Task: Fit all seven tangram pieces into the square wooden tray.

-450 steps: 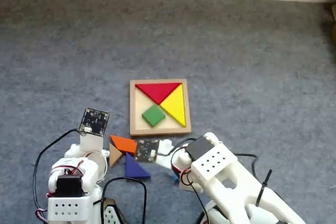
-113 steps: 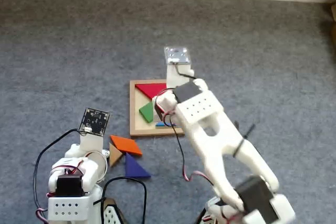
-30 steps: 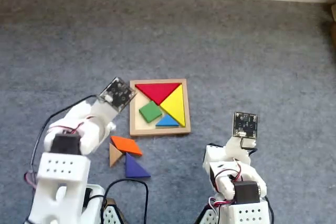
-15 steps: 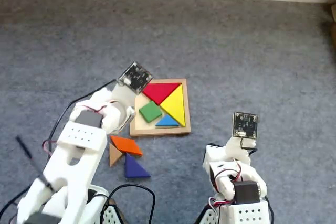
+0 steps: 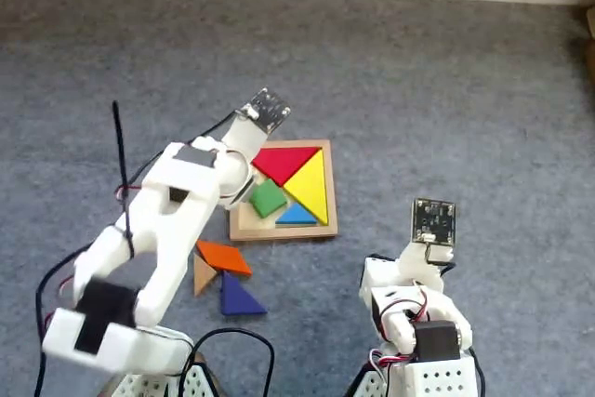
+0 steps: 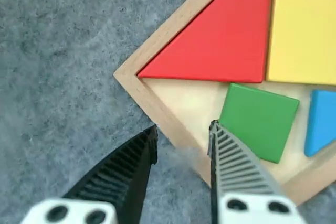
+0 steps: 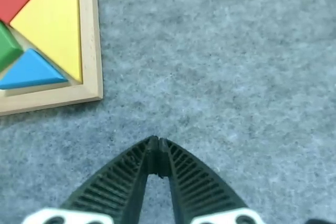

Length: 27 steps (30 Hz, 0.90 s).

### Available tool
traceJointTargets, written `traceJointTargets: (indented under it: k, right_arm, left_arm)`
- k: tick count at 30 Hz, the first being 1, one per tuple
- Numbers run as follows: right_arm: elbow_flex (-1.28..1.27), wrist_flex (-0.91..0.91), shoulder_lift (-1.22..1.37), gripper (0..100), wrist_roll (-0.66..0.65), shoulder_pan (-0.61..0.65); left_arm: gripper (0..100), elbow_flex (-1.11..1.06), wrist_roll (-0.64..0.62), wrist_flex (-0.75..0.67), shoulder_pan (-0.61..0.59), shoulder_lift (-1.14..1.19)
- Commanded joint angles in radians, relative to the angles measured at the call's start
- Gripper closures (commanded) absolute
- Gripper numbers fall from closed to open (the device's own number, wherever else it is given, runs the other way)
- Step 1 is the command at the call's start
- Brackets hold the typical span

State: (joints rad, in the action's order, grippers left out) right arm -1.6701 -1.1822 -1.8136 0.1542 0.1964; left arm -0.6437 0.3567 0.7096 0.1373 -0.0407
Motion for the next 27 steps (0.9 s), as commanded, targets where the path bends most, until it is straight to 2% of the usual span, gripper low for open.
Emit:
traceJointTargets:
  k: [1, 6, 10, 14, 18, 22, 24, 27]
  right_arm:
    - [-0.101, 0.013, 0.001, 99.0, -0.008, -0.015]
    - [-0.101, 0.013, 0.001, 99.0, -0.008, -0.015]
    - [-0.099, 0.013, 0.001, 99.0, -0.008, -0.015]
    - [-0.099, 0.013, 0.001, 99.0, -0.008, -0.015]
    - [-0.099, 0.013, 0.001, 99.0, -0.008, -0.015]
    - [-0.099, 0.013, 0.001, 99.0, -0.008, -0.015]
    - [-0.099, 0.013, 0.001, 99.0, -0.008, -0.015]
    - [-0.099, 0.013, 0.001, 99.0, -0.008, -0.015]
  left_arm:
    - [83, 0.104, -0.008, -0.012, 0.008, 0.076]
    - [83, 0.102, -0.008, -0.005, 0.05, 0.104]
    - [83, 0.11, -0.008, 0.083, 0.105, 0.104]
    - [83, 0.11, -0.009, 0.103, 0.154, 0.102]
    - [83, 0.131, -0.012, 0.101, 0.157, 0.104]
    - [83, 0.179, -0.084, 0.104, 0.145, 0.102]
    - [83, 0.213, -0.094, 0.135, 0.139, 0.102]
    - [83, 0.303, -0.094, 0.253, 0.133, 0.102]
